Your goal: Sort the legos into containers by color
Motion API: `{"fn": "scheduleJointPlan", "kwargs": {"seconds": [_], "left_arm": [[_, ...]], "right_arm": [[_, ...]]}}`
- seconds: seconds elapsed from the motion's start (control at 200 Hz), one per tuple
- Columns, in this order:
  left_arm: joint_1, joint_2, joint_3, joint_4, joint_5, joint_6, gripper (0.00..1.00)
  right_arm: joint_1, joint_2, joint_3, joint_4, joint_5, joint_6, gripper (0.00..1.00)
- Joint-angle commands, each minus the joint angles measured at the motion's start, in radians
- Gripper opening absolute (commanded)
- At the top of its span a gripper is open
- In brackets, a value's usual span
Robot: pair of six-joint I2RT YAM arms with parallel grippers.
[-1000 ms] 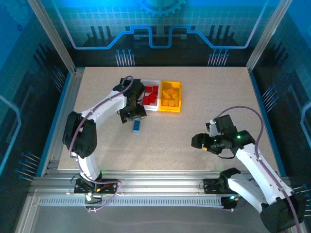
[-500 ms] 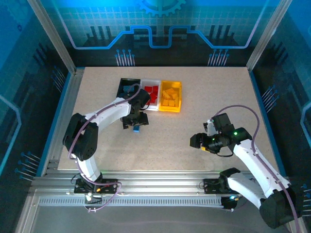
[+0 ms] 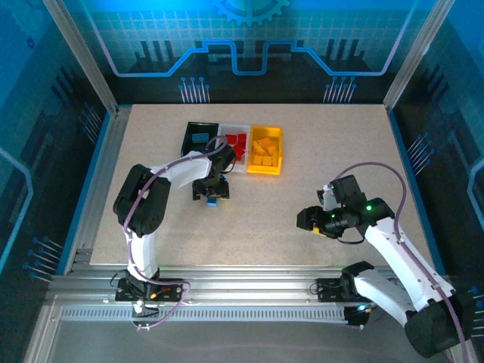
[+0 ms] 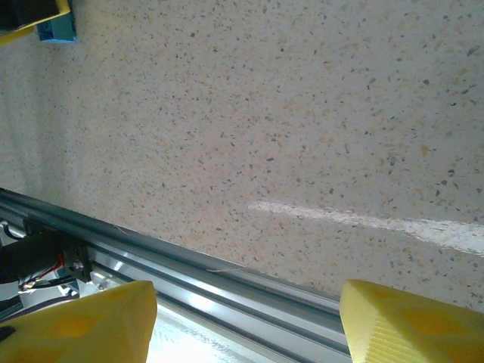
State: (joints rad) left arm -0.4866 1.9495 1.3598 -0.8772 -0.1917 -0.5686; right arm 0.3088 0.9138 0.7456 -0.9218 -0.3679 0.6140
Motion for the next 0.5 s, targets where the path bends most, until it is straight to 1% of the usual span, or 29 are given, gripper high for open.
{"fn": "scheduleJointPlan", "kwargs": {"seconds": [0.0,0.075,0.12,0.215,0.32,0.39,0.455,0.495], "left_arm": [[0.007,0.031,0.031,0.017,-0.015,0.054,0.72],[0.013,0.038,0.019,0.031,-0.009,0.056,0.71],[0.016,0.040,0.010,0.041,-0.005,0.056,0.69],[0.020,0.045,-0.005,0.058,0.010,0.051,0.62],[0.021,0.040,-0.022,0.072,0.027,0.040,0.50],[0.021,0.033,-0.034,0.079,0.036,0.029,0.47],[0.020,0.027,-0.045,0.080,0.042,0.021,0.41],[0.017,0.020,-0.053,0.077,0.044,0.013,0.40]], "right_arm": [[0.019,0.015,0.044,-0.034,0.001,0.022,0.65],[0.028,0.017,0.044,-0.024,0.004,0.041,0.64],[0.034,0.014,0.043,-0.019,0.006,0.051,0.64],[0.039,0.007,0.047,-0.027,0.023,0.056,0.63],[0.041,0.002,0.048,-0.032,0.028,0.054,0.62],[0.041,0.000,0.045,-0.034,0.030,0.055,0.61],[0.040,-0.003,0.043,-0.036,0.030,0.052,0.61],[0.041,-0.008,0.043,-0.035,0.032,0.050,0.61]]}}
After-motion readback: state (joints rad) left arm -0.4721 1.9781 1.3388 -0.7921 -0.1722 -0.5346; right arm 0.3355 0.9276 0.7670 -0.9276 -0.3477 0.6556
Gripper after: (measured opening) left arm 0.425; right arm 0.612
